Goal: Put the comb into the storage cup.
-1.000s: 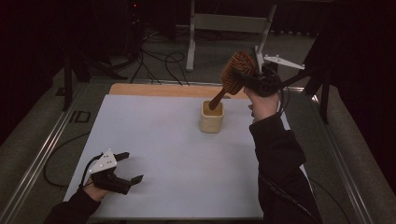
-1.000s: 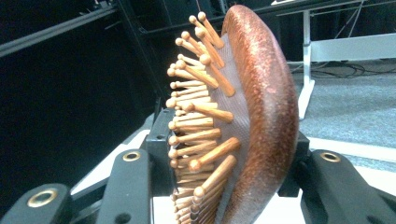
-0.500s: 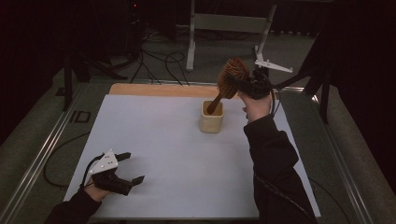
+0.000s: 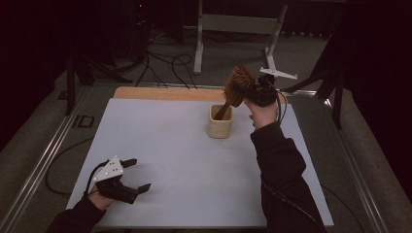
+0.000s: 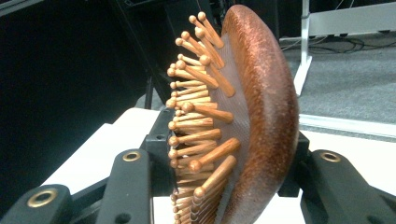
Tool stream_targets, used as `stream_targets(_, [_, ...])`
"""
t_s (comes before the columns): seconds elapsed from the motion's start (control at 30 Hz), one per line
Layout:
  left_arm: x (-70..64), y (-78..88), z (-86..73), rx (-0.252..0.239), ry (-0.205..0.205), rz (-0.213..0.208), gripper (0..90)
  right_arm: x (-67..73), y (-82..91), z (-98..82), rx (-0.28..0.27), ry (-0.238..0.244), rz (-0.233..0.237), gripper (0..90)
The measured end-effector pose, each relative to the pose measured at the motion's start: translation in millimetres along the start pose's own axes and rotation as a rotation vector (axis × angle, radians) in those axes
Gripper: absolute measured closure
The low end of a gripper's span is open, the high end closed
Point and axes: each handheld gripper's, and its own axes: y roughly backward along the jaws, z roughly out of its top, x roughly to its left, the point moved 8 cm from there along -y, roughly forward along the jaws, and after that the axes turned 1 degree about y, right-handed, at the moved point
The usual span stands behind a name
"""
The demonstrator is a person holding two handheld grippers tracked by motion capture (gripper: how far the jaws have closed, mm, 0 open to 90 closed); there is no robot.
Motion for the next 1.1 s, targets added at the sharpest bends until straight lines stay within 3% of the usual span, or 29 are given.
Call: stream_targets(1.1, [-0.1,-0.3,-1.3,0.006,0.000,-0.002,0.1,-9.4,-23.2,-33.6,0.071,-0.037,0.007,52.6])
